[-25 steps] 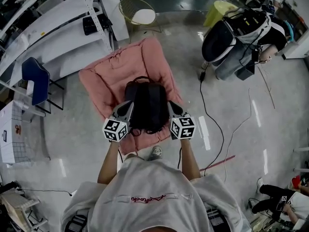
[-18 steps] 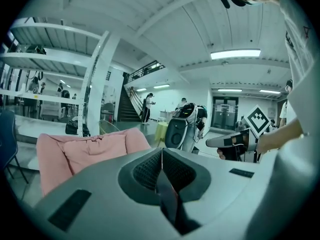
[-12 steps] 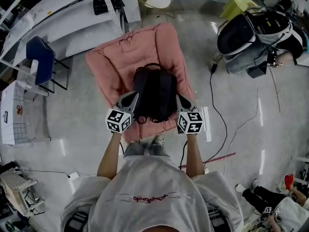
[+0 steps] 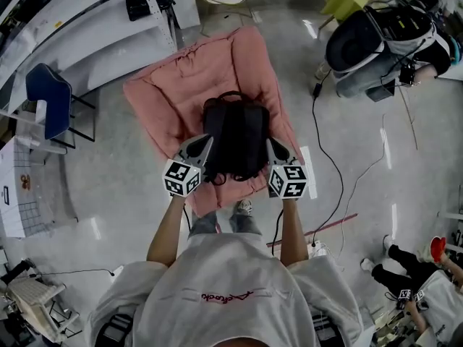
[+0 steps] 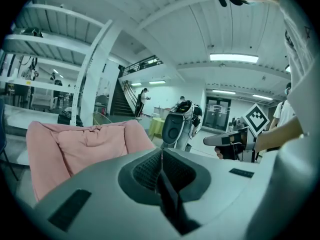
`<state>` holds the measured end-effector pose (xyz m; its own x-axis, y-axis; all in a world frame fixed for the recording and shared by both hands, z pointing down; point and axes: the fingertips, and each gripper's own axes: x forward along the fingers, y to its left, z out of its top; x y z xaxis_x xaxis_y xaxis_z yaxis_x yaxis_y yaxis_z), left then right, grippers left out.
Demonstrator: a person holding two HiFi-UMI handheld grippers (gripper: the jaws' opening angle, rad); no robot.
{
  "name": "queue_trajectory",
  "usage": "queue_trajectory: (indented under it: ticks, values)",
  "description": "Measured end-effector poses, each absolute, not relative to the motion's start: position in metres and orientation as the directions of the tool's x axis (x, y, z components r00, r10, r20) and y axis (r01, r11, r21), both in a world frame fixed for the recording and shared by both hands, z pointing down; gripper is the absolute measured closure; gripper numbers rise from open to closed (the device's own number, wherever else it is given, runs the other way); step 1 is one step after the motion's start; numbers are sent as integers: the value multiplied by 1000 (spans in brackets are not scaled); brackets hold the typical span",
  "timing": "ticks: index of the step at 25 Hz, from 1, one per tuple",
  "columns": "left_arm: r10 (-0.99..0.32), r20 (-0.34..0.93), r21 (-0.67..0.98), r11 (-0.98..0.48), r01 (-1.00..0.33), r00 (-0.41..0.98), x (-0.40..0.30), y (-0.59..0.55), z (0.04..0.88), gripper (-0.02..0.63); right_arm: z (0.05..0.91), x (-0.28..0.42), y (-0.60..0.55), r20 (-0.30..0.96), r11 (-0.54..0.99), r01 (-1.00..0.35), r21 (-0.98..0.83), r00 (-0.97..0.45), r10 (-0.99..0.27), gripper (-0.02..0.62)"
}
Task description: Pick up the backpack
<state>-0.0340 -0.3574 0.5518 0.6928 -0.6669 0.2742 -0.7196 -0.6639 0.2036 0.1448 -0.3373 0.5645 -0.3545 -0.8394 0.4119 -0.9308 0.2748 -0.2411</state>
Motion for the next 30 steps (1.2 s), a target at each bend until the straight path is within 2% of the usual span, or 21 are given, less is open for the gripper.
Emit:
queue_trajectory:
  ticks: [14,30]
  values:
    - [-591,337,246,-696,-674,733,-56,-406,606,592,596,141,-366,451,160,-964,-214,-243,-859,577]
    - [-615,410,270,-623,-734,673,-58,-433,679,591,688,152,-381,530,153,-950,-274,-281,-800,577]
